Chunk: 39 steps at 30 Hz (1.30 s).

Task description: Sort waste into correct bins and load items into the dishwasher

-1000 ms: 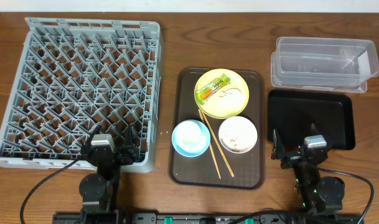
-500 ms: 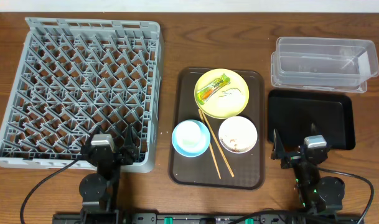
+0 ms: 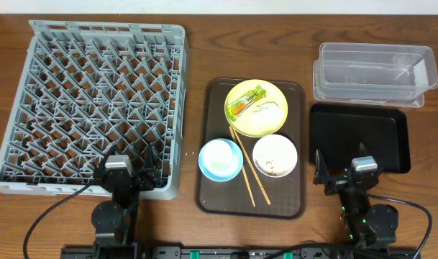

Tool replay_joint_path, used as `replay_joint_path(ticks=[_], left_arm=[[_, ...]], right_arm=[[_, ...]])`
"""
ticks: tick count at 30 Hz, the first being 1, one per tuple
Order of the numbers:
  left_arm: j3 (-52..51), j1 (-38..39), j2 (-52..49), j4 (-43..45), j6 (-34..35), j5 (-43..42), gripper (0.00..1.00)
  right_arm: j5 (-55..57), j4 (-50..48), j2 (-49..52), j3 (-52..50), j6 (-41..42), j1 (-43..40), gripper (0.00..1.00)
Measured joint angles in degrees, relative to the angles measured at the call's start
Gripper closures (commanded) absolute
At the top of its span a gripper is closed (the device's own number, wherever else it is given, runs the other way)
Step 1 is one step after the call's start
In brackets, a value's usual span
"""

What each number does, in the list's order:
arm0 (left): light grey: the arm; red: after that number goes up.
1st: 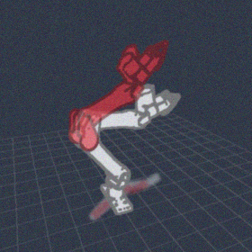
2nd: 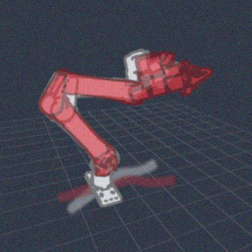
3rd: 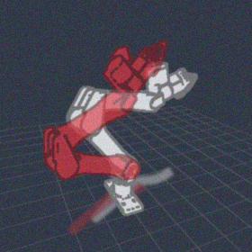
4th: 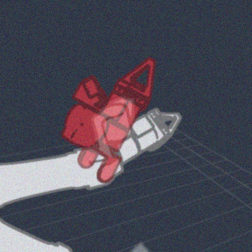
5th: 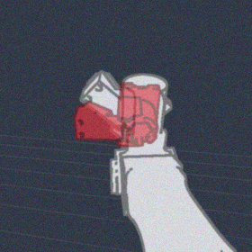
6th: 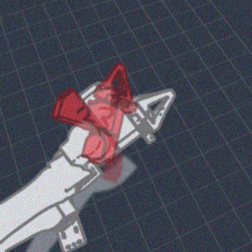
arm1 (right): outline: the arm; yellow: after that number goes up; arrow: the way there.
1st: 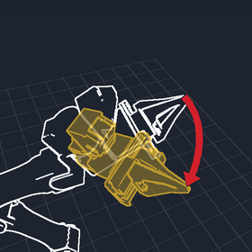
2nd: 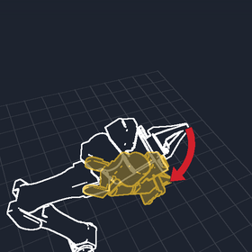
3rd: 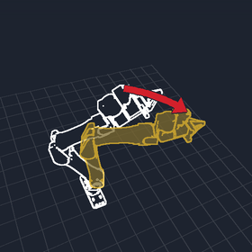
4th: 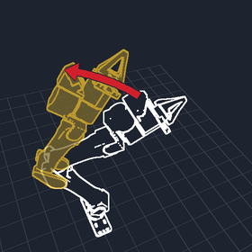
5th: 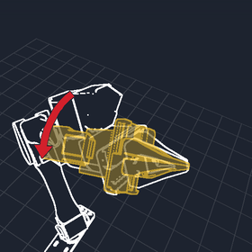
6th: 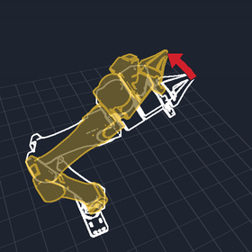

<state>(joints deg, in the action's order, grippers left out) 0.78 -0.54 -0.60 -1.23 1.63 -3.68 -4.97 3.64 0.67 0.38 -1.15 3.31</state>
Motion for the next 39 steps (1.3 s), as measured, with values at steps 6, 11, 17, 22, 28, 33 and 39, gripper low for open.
replay_joint_path(ticks=[6, 11, 17, 22, 28, 33, 39], left_arm=[[0.00, 0.00, 0.02, 0.02, 0.00, 0.00, 0.10], [0.00, 0.00, 0.02, 0.17, 0.02, 0.00, 0.10], [0.00, 0.00, 0.00, 0.02, 0.00, 0.02, 0.10], [0.00, 0.00, 0.02, 0.02, 0.04, 0.00, 0.10], [0.02, 0.00, 0.02, -0.09, 4.44, 0.00, 0.10], [2.64, 0.00, -1.68, -5.53, 6.14, 0.02, 0.10], [10.34, 0.00, -11.06, -15.30, 6.45, -0.02, 0.10]], right_arm=[[0.00, 0.00, 0.00, 0.00, 0.00, 0.00, 0.01], [0.00, -0.02, 0.00, 0.00, 0.00, 0.00, 0.01], [0.00, 0.00, 0.00, 0.00, 0.00, 0.00, 0.01], [0.00, 0.00, 0.00, 0.00, 0.00, 0.00, 0.01], [0.00, 0.00, 0.00, 0.00, 1.53, 0.00, 0.01], [0.00, 0.02, 0.04, 0.00, 5.16, 0.00, 0.01], [-0.17, 2.99, 4.09, 2.51, 9.35, 0.02, 0.01]])
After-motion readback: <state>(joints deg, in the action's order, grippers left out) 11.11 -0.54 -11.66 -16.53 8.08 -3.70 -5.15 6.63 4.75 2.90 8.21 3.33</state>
